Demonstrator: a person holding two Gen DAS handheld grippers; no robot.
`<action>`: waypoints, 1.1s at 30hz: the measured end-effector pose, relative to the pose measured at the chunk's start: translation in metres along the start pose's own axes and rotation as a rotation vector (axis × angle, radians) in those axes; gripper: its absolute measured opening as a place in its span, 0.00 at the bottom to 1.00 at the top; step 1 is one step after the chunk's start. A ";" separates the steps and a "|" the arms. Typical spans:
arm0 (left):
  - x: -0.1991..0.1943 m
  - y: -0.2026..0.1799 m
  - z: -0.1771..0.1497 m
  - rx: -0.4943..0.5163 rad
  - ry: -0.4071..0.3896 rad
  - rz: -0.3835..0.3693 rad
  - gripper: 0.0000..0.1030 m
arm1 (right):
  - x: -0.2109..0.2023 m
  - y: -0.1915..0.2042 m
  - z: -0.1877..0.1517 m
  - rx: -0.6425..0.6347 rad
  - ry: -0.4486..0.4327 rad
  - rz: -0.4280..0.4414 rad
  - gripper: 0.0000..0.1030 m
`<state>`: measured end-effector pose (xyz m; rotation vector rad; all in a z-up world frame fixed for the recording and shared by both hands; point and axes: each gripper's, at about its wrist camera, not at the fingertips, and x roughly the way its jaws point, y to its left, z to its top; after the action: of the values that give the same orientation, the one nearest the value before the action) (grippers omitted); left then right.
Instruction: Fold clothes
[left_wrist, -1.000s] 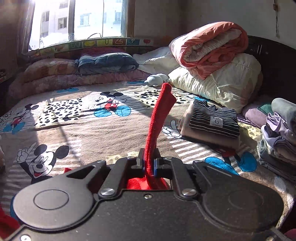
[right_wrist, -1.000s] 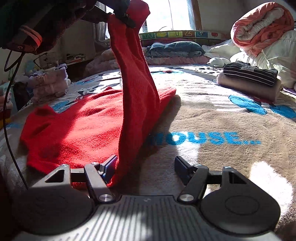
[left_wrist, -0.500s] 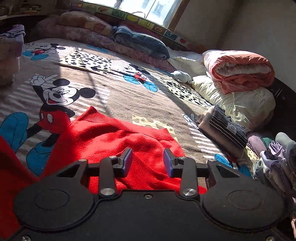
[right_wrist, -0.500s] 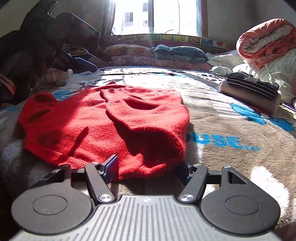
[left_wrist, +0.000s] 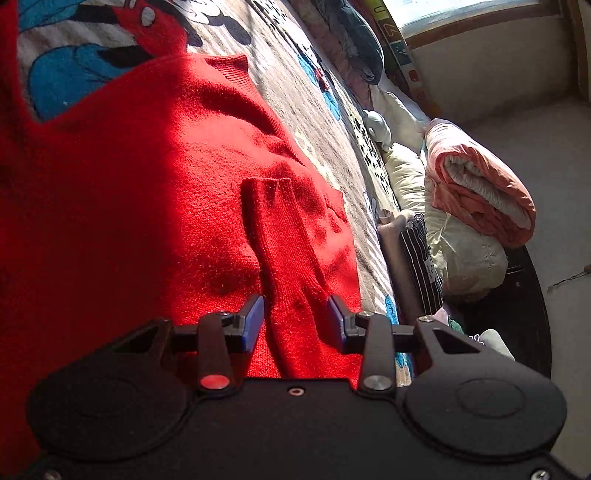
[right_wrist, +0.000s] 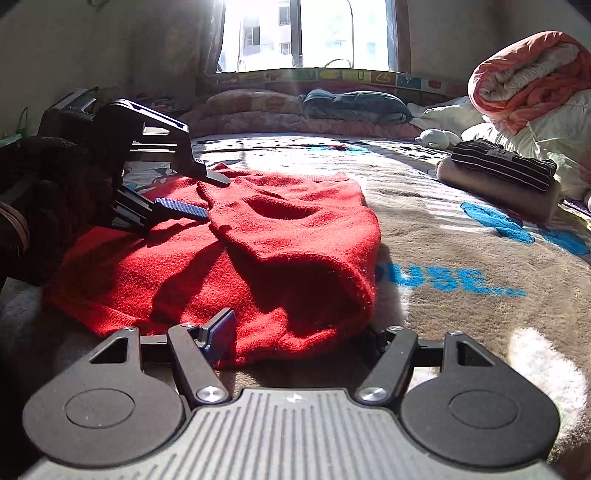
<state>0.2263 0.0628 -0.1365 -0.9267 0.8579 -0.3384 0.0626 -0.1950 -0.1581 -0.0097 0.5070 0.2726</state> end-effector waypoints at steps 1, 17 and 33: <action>0.003 -0.002 0.001 0.011 -0.001 0.008 0.35 | 0.000 0.000 0.000 0.000 -0.001 0.000 0.66; 0.026 -0.036 0.008 0.317 -0.145 0.080 0.03 | -0.001 -0.002 0.003 0.051 -0.031 -0.060 0.61; -0.053 -0.068 0.034 0.540 -0.351 0.038 0.02 | 0.001 0.028 0.000 -0.130 -0.035 -0.132 0.61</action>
<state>0.2249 0.0737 -0.0440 -0.4446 0.4237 -0.3390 0.0562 -0.1682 -0.1565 -0.1640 0.4509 0.1761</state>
